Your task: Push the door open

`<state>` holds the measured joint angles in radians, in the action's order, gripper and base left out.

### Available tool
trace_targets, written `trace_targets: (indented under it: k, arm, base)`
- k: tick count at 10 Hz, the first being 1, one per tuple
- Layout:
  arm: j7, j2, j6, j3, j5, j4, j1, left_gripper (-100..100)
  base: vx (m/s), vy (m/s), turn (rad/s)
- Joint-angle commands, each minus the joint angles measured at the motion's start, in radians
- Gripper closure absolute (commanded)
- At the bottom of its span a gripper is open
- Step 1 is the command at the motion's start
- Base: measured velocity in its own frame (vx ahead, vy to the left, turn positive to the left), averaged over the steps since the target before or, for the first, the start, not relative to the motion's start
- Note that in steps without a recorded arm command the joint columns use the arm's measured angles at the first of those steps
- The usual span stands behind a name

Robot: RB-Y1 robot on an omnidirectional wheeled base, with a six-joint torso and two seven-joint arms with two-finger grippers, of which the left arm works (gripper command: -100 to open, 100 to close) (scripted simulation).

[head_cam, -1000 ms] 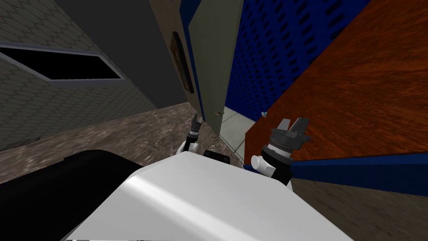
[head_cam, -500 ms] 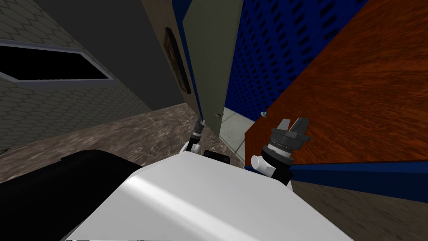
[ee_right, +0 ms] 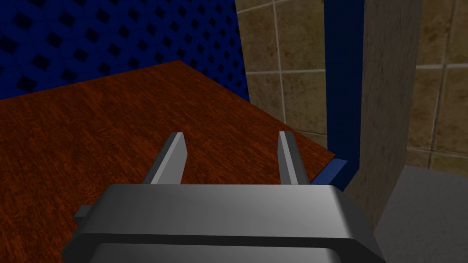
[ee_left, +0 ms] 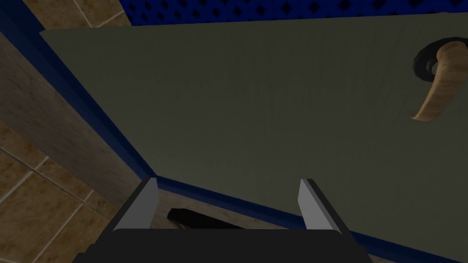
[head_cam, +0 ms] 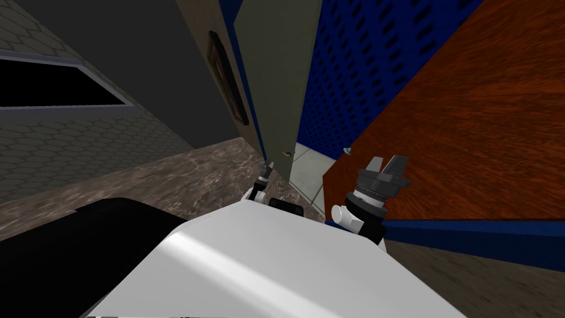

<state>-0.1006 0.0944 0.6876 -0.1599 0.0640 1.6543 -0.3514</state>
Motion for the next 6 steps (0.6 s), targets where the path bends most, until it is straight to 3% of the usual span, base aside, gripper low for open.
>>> trace_targets:
  k: [1,6]
  arm:
    - [0.0,0.001,0.004,-0.015,0.003,-0.04,0.007,-100]
    - [-0.001,0.005,0.015,-0.052,0.008,-0.171,0.043,-100]
  base:
    - [0.086,0.082,-0.094]
    - [0.081,0.09,-0.098]
